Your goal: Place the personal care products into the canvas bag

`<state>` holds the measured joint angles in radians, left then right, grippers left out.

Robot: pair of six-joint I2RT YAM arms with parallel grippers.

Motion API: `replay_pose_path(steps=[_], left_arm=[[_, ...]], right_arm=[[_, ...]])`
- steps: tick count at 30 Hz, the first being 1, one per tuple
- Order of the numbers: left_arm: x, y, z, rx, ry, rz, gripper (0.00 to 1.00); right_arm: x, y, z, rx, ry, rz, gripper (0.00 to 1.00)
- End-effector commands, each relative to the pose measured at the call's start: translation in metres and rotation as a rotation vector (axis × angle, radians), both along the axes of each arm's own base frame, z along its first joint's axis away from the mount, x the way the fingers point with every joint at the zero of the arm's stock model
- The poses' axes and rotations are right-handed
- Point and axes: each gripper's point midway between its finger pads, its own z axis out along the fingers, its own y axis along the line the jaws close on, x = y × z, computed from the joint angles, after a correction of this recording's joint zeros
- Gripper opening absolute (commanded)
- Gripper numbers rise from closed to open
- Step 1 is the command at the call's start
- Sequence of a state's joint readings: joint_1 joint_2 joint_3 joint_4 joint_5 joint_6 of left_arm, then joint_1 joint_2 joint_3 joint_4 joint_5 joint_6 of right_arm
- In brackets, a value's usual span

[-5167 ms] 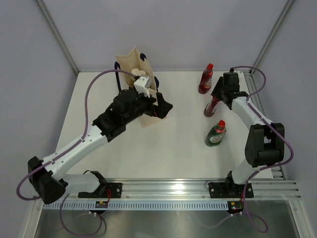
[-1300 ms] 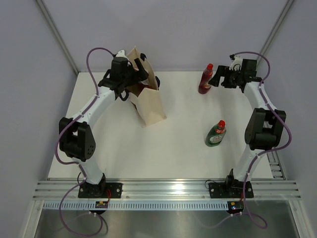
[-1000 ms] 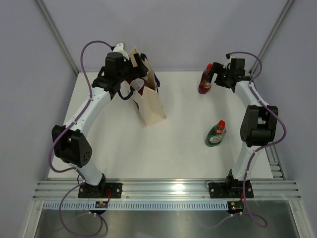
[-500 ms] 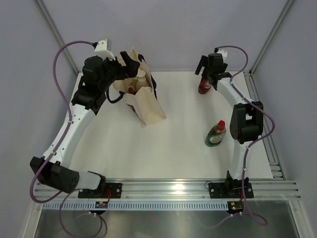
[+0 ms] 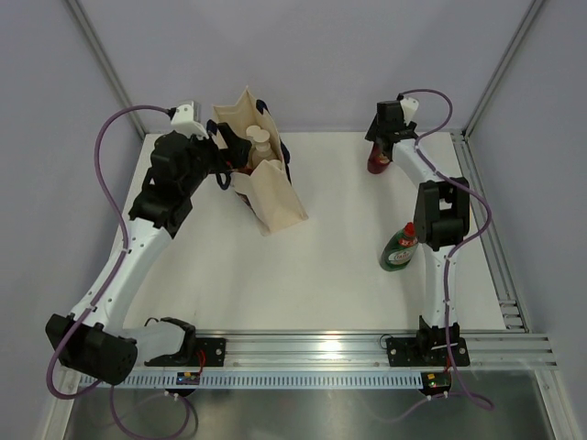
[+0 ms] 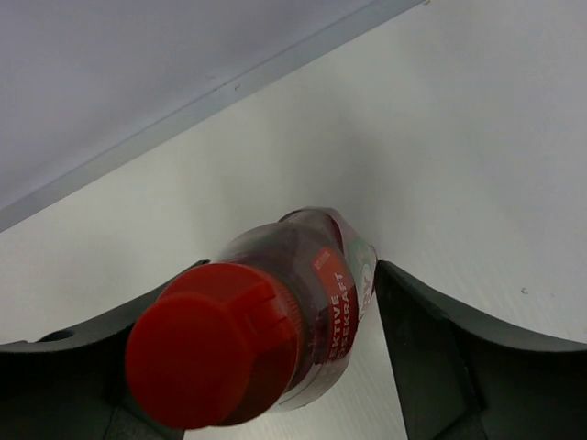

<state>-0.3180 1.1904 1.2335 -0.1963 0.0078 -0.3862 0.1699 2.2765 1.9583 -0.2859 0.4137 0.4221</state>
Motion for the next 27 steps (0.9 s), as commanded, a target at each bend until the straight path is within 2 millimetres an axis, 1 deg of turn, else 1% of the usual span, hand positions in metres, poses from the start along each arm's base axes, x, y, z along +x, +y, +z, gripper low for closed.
replay_pose_path(steps=[1,2,3,4,5,6,7,8,9,10,11,12,13,14,15,16,17,18,19,20,21,22,23,24,25,26,27], left_arm=[[-0.01,-0.003,0.026,-0.04,-0.08,-0.033,0.99],[-0.013,-0.009,0.027,-0.043,-0.088,-0.069,0.99],[-0.015,-0.018,0.035,-0.054,-0.125,-0.12,0.99],[-0.021,-0.03,0.032,-0.056,-0.128,-0.19,0.99],[-0.025,-0.042,0.035,-0.042,-0.162,-0.238,0.99],[-0.029,-0.05,0.034,-0.021,-0.176,-0.272,0.99],[-0.032,-0.061,0.032,0.0,-0.182,-0.319,0.99],[-0.038,-0.074,0.03,0.038,-0.203,-0.365,0.99],[-0.04,-0.082,0.029,0.056,-0.214,-0.389,0.99],[-0.043,-0.09,0.028,0.072,-0.222,-0.415,0.99],[-0.047,-0.105,0.024,0.103,-0.235,-0.458,0.99],[-0.048,-0.114,0.021,0.122,-0.24,-0.477,0.99],[-0.047,-0.12,0.018,0.143,-0.24,-0.482,0.99],[-0.047,-0.14,0.013,0.177,-0.248,-0.524,0.99],[-0.044,-0.148,0.01,0.193,-0.247,-0.532,0.99],[-0.046,-0.163,0.006,0.203,-0.244,-0.551,0.99],[-0.044,-0.172,0.002,0.224,-0.247,-0.568,0.99],[-0.033,-0.188,-0.007,0.242,-0.23,-0.579,0.99],[-0.027,-0.197,-0.011,0.255,-0.228,-0.566,0.99],[-0.025,-0.211,-0.01,0.261,-0.254,-0.585,0.99],[-0.012,-0.227,-0.021,0.276,-0.246,-0.597,0.99],[-0.008,-0.238,-0.026,0.281,-0.242,-0.595,0.99],[0.0,-0.245,-0.031,0.313,-0.255,-0.593,0.99],[0.007,-0.252,-0.036,0.324,-0.251,-0.586,0.99],[0.021,-0.263,-0.045,0.334,-0.241,-0.582,0.99],[0.025,-0.269,-0.051,0.342,-0.24,-0.593,0.99],[0.03,-0.274,-0.055,0.347,-0.236,-0.596,0.99]], right_arm=[[0.002,-0.012,0.024,-0.011,-0.067,-0.064,0.74],[0.0,-0.013,0.018,0.002,-0.063,-0.044,0.64],[0.0,-0.012,0.024,0.012,-0.079,-0.026,0.58],[0.0,-0.013,0.025,0.013,-0.082,-0.008,0.53],[0.0,-0.014,0.023,0.032,-0.084,0.025,0.47],[0.0,-0.015,0.029,0.042,-0.094,0.037,0.34],[-0.001,-0.017,0.031,0.058,-0.097,0.05,0.28],[-0.002,-0.011,0.03,0.102,-0.091,0.106,0.21],[-0.003,-0.02,0.038,0.131,-0.104,0.114,0.11],[-0.005,-0.023,0.04,0.166,-0.098,0.122,0.06],[-0.008,-0.016,0.039,0.226,-0.085,0.187,0.03],[-0.011,-0.02,0.048,0.27,-0.093,0.219,0.0],[-0.016,-0.027,0.047,0.323,-0.074,0.232,0.0],[-0.022,-0.018,0.052,0.385,-0.063,0.293,0.0],[-0.027,-0.016,0.058,0.42,-0.057,0.317,0.0],[-0.035,-0.012,0.062,0.497,-0.045,0.352,0.0],[-0.042,-0.011,0.06,0.533,-0.029,0.349,0.0],[-0.047,-0.008,0.073,0.559,-0.043,0.362,0.0],[-0.052,-0.005,0.076,0.604,-0.038,0.359,0.0],[-0.061,0.002,0.075,0.649,-0.019,0.379,0.0],[-0.067,0.007,0.087,0.675,-0.032,0.392,0.0],[-0.072,0.015,0.094,0.738,-0.031,0.409,0.0],[-0.078,0.019,0.092,0.771,-0.016,0.407,0.0],[-0.083,0.022,0.099,0.797,-0.019,0.416,0.0],[-0.087,0.026,0.102,0.839,-0.012,0.411,0.0],[-0.092,0.031,0.103,0.868,-0.003,0.428,0.0],[-0.097,0.033,0.108,0.883,-0.003,0.436,0.0]])
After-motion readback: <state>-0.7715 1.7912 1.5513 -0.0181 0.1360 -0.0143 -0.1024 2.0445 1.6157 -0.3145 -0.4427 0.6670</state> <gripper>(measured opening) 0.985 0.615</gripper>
